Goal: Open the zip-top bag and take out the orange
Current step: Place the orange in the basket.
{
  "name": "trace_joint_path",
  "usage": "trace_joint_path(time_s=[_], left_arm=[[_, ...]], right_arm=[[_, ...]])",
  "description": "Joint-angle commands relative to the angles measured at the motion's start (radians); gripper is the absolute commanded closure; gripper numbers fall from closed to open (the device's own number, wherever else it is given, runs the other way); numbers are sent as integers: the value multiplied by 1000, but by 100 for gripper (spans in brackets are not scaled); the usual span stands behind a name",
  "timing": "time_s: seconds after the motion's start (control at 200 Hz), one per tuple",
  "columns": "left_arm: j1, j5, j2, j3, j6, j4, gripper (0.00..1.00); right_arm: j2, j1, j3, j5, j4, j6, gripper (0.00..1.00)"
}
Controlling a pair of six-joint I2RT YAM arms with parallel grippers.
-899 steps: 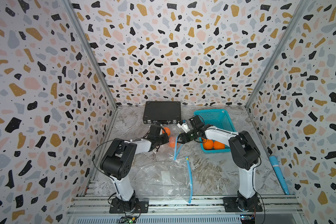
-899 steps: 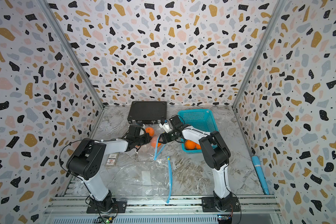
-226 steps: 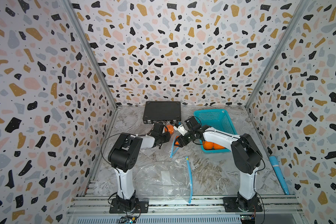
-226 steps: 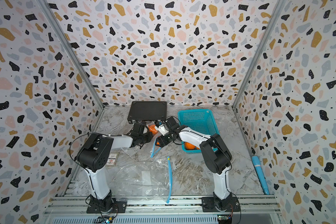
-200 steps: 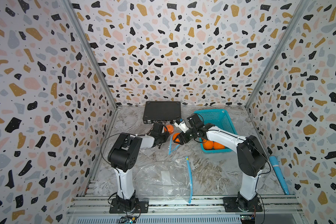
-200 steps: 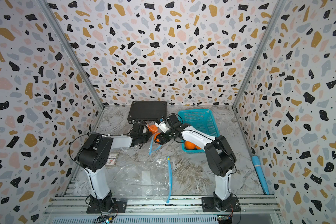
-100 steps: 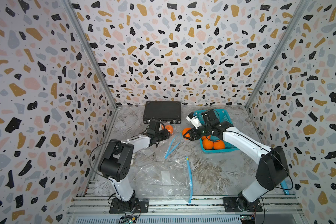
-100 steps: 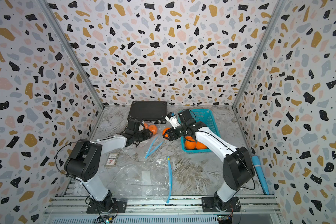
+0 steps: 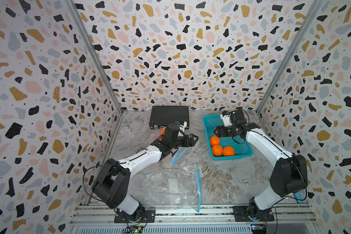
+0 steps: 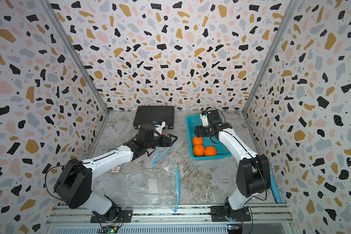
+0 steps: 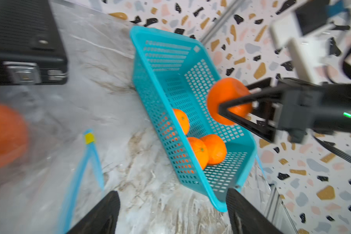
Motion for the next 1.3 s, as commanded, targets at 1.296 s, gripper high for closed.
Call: trace_joint_path(time_s=[1.296], left_arm=[[83,-144,-154,-48,82,-100,14]], right_arm=[[-125,-41,-235,-159,483,122,1]])
